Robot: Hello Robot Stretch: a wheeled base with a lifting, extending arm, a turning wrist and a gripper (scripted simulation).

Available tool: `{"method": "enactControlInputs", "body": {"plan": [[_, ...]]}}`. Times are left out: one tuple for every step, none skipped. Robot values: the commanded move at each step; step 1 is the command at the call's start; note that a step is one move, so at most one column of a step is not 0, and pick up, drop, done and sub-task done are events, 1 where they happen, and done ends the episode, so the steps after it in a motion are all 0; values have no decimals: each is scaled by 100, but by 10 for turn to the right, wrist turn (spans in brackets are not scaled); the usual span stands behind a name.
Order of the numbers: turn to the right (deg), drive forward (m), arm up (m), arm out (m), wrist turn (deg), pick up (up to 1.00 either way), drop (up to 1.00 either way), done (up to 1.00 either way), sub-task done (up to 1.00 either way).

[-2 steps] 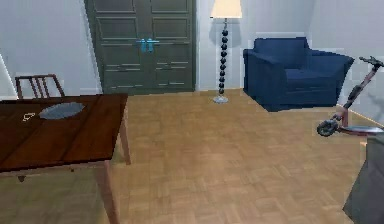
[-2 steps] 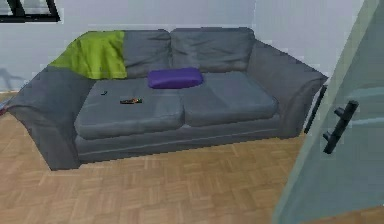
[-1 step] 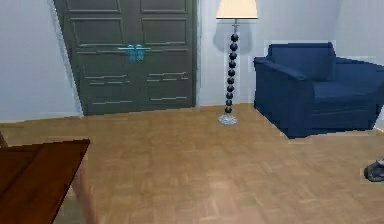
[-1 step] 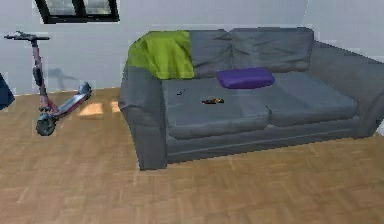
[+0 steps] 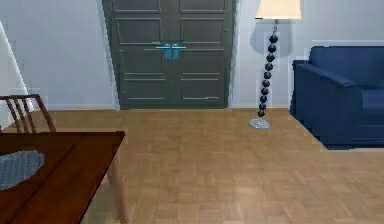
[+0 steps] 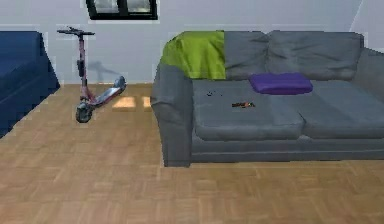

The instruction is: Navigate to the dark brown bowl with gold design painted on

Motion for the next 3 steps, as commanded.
{"method": "enactControlInputs", "body": {"plan": [[0,100,0,0,0,0,0,0,0],[0,35,0,0,0,0,0,0,0],[-450,0,0,0,0,0,0,0,0]]}}
